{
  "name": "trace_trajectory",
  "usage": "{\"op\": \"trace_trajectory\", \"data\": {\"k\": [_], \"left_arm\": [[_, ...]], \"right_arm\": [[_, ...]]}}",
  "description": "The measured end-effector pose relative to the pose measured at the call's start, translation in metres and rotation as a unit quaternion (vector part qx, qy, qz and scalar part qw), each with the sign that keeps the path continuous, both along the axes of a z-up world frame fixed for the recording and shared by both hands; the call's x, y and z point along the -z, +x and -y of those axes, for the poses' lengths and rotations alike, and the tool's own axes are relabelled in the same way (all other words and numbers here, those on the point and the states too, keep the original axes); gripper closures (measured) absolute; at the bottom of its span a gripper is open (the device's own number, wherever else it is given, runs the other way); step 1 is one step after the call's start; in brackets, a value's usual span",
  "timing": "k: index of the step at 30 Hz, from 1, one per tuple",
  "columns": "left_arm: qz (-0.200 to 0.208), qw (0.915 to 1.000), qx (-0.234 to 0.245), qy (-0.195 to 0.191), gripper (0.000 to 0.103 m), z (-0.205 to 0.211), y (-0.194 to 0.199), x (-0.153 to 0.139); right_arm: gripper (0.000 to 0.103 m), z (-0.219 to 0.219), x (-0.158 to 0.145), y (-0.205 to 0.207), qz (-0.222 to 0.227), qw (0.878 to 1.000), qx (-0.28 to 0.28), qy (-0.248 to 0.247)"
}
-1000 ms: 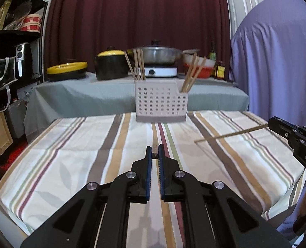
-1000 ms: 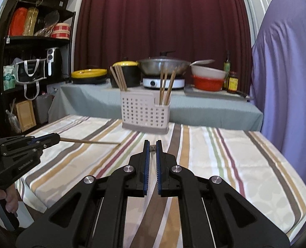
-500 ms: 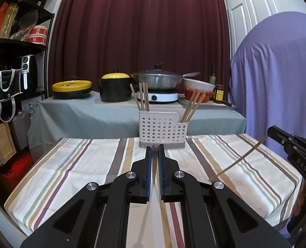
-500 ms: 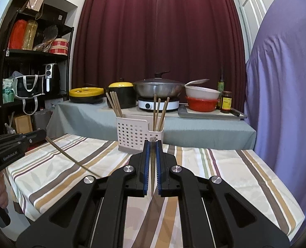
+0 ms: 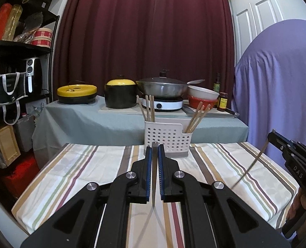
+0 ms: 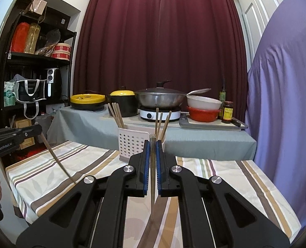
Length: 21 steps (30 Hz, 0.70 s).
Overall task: Organize utensils
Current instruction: 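Lift and carry the left tool's chopstick over the holder while the right tool carries its own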
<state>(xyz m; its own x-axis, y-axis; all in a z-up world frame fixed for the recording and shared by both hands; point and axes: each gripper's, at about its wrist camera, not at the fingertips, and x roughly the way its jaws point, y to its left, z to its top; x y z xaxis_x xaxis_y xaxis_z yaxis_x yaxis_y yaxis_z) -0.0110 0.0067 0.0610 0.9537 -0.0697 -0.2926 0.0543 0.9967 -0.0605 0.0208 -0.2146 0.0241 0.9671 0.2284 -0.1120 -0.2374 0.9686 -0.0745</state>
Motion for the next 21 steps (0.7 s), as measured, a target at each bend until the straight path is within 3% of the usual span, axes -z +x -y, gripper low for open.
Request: {"op": "trace_trajectory", "data": {"k": [16, 21], "left_arm": [[0.042, 0.9988, 0.003, -0.027, 0.096, -0.015, 0.029, -0.052], [0.065, 0.9977, 0.001, -0.020, 0.096, -0.017, 0.044, -0.069]], "right_arm": [[0.097, -0.013, -0.053, 0.027, 0.053, 0.998, -0.024, 0.000], [0.097, -0.018, -0.075, 0.042, 0.075, 0.997, -0.031, 0.005]]}}
